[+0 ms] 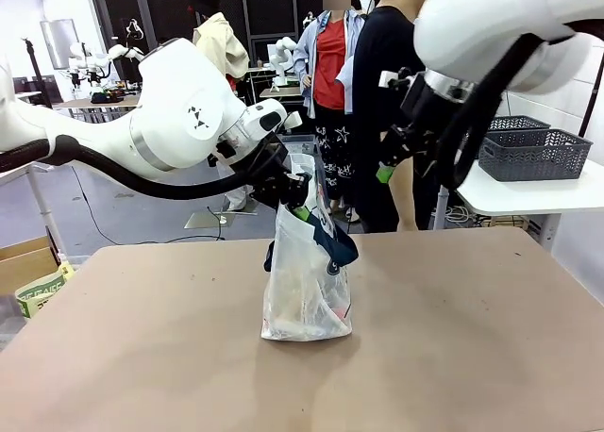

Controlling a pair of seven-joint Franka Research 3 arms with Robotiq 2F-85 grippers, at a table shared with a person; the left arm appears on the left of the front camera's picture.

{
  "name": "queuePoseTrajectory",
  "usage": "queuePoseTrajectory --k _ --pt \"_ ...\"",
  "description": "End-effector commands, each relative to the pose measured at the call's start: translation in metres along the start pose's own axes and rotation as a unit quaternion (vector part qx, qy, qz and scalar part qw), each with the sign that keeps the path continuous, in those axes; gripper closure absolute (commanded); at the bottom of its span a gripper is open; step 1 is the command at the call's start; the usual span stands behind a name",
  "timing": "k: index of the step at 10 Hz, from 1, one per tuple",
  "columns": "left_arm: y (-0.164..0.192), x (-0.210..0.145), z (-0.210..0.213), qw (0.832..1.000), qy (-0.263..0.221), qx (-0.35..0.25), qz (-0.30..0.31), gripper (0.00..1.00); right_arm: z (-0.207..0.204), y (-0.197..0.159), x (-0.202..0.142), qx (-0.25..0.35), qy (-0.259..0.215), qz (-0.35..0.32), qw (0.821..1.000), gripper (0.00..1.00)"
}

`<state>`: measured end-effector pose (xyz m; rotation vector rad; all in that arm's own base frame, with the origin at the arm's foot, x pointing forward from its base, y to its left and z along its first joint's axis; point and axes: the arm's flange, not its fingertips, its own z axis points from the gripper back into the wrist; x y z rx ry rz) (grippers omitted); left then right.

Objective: Transfer purchased items from the store into the shopping bag.
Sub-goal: Move the Reusable shopping bag to the right side of the table.

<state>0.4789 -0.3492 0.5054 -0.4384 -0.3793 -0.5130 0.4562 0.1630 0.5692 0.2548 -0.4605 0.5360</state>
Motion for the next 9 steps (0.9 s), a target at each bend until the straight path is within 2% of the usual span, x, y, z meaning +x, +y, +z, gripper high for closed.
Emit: queuePoseTrajectory --k 1,3,4,5,6,9 --pt "0.000 0.000 0.002 1.000 -0.001 -0.002 0.002 1.00 -0.012 -0.017 -0.027 0.090 -0.079 0.024 0.993 0.00" --pt "0.000 0.000 0.002 1.000 -0.001 -0.002 0.002 1.00 -0.012 -0.028 -0.035 0.109 -0.095 0.027 0.989 0.00" --pt "0.000 0.000 0.002 1.000 -0.001 -0.002 0.002 1.00 -0.015 -0.036 -0.030 0.093 -0.067 0.001 0.993 0.00" --pt "0.000 0.000 0.002 1.000 -0.001 -0.002 0.002 1.00 -0.021 -0.040 -0.021 0.053 -0.059 -0.104 0.991 0.00" --pt "0.000 0.000 0.002 1.000 -0.001 -0.002 0.002 1.00 -0.008 -0.029 -0.030 0.085 -0.085 0.009 0.993 0.00" --pt "0.000 0.000 0.002 1.000 -0.001 -0.002 0.002 1.00 -0.008 -0.029 -0.030 0.085 -0.085 0.009 0.993 0.00"
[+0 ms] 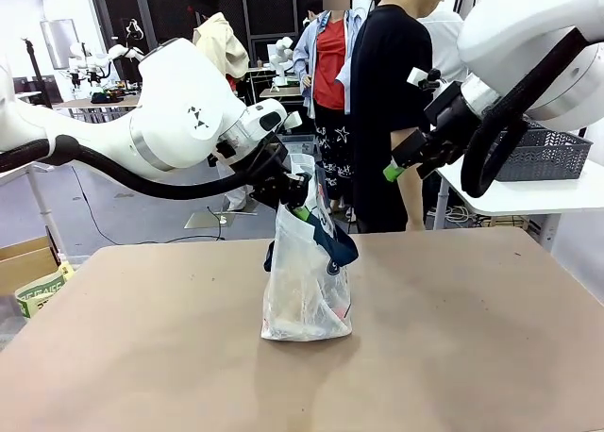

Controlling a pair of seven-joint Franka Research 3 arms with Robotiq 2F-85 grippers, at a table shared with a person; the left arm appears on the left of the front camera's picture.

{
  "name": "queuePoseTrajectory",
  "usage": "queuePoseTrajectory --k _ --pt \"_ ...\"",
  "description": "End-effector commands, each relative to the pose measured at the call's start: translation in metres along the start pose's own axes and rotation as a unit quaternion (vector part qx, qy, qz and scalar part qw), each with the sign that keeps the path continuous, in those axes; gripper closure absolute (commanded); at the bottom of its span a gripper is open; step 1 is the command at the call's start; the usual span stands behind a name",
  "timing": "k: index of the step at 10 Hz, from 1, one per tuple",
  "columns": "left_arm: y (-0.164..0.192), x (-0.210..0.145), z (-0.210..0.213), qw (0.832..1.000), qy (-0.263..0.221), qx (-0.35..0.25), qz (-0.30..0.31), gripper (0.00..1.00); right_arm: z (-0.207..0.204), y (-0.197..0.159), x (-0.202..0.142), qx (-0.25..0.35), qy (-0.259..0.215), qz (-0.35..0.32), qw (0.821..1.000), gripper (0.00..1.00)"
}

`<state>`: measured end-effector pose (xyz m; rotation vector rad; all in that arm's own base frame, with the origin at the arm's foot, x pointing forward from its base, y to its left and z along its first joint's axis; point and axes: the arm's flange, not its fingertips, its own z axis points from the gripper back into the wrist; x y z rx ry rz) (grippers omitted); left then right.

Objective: Transfer purchased items from the store into the shopping bag.
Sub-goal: Move the Reusable shopping bag to the right side of the table.

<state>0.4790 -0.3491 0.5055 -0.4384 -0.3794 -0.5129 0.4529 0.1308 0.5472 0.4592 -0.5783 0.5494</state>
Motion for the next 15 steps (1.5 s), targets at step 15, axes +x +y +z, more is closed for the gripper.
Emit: queuePoseTrajectory --k 15 --pt "0.000 0.000 0.000 1.000 0.000 0.000 0.000 1.00 0.034 -0.024 -0.002 0.091 0.029 0.065 0.993 0.00"
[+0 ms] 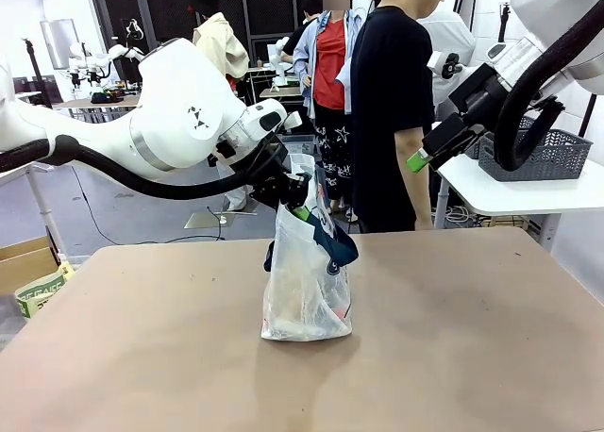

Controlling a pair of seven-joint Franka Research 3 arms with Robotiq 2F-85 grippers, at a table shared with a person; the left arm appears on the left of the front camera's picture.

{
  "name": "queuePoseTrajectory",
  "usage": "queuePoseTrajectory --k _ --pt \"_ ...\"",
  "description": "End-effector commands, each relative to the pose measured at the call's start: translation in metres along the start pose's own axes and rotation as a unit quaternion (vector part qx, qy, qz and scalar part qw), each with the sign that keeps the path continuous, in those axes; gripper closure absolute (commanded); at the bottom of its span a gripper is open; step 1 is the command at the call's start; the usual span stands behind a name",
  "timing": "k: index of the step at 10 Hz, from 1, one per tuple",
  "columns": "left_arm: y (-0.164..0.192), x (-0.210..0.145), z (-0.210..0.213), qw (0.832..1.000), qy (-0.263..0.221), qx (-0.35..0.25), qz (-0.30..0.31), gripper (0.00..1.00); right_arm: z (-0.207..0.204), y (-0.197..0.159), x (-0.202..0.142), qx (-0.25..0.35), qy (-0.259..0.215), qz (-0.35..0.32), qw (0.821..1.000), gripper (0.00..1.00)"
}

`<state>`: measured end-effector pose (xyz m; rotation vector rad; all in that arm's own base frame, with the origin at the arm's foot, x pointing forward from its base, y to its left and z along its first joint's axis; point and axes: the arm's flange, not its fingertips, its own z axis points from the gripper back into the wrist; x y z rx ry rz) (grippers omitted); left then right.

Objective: Transfer purchased items from the store into the shopping bag.
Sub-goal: Move the Reusable shopping bag to the right side of the table.

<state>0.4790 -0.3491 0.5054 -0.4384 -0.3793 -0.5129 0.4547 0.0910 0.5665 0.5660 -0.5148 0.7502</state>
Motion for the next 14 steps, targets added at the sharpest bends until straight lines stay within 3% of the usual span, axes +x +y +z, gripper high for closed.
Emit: queuePoseTrajectory --k 1,4,9,11,14 --pt "0.002 0.012 0.014 0.999 0.014 0.033 -0.001 1.00 -0.002 0.002 -0.001 0.005 0.000 -0.006 1.000 0.00" --pt "-0.003 0.040 0.037 0.989 0.115 0.094 0.013 1.00 -0.002 0.002 -0.001 0.005 0.000 -0.006 1.000 0.00" --pt "-0.018 0.060 0.019 0.956 0.238 0.167 0.033 1.00 -0.002 0.002 -0.001 0.005 0.000 -0.006 1.000 0.00" --pt "-0.019 0.068 0.025 0.947 0.243 0.201 0.054 1.00 -0.002 0.002 -0.001 0.005 0.000 -0.006 1.000 0.00" --pt "-0.010 0.073 0.055 0.939 0.211 0.250 0.102 1.00 -0.002 0.002 -0.001 0.005 0.000 -0.006 1.000 0.00"
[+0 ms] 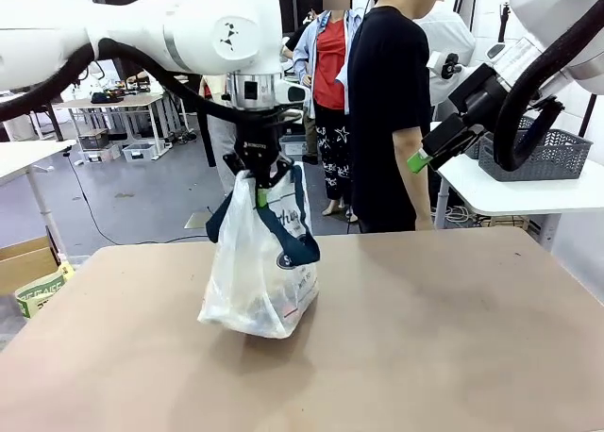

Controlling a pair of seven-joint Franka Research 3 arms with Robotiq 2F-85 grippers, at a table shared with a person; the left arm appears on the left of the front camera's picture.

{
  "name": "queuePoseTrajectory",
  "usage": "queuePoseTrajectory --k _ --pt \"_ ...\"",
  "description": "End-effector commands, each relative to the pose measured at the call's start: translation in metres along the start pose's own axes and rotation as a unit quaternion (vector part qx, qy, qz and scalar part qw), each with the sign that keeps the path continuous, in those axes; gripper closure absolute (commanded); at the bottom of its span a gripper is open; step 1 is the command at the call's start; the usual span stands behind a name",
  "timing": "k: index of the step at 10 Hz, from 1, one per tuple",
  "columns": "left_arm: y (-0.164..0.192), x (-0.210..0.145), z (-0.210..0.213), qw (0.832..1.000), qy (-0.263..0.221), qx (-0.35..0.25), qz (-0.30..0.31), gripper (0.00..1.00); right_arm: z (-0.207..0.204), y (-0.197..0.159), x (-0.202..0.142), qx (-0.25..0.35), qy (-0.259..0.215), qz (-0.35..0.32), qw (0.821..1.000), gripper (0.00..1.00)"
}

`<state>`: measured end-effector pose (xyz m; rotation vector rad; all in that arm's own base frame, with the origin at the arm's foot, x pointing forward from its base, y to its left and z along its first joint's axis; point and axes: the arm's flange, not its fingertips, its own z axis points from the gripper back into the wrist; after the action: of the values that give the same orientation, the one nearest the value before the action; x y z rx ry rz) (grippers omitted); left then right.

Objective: Transfer purchased items from the store into the shopping bag.
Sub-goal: Move the Reusable shopping bag to the right side of the table.

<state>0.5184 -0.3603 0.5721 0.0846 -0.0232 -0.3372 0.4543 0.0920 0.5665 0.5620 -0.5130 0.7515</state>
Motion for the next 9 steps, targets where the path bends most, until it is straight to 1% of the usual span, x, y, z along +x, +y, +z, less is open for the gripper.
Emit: queuePoseTrajectory --k 1,3,4,5,6,8,9 --pt "0.016 -0.005 0.025 0.998 -0.012 0.031 0.046 1.00 -0.001 0.001 -0.002 0.006 -0.002 -0.007 1.000 0.00" --pt "0.046 -0.020 0.041 0.998 -0.024 0.046 0.045 1.00 -0.001 0.001 -0.002 0.006 -0.002 -0.007 1.000 0.00" --pt "0.063 -0.029 0.048 0.997 -0.042 0.052 0.039 1.00 -0.001 0.001 -0.002 0.006 -0.002 -0.007 1.000 0.00" --pt "0.084 -0.041 0.050 0.996 -0.070 0.048 0.024 1.00 -0.001 0.001 -0.002 0.006 -0.002 -0.007 1.000 0.00" --pt "0.098 -0.052 0.051 0.995 -0.086 0.050 0.026 1.00 -0.001 0.001 -0.002 0.006 -0.002 -0.007 1.000 0.00" --pt "0.129 -0.081 0.047 0.993 -0.094 0.068 0.005 1.00 -0.001 0.001 -0.002 0.006 -0.002 -0.007 1.000 0.00" --pt "0.143 -0.093 0.047 0.993 -0.092 0.077 0.011 1.00 -0.001 0.001 -0.002 0.006 -0.002 -0.007 1.000 0.00"
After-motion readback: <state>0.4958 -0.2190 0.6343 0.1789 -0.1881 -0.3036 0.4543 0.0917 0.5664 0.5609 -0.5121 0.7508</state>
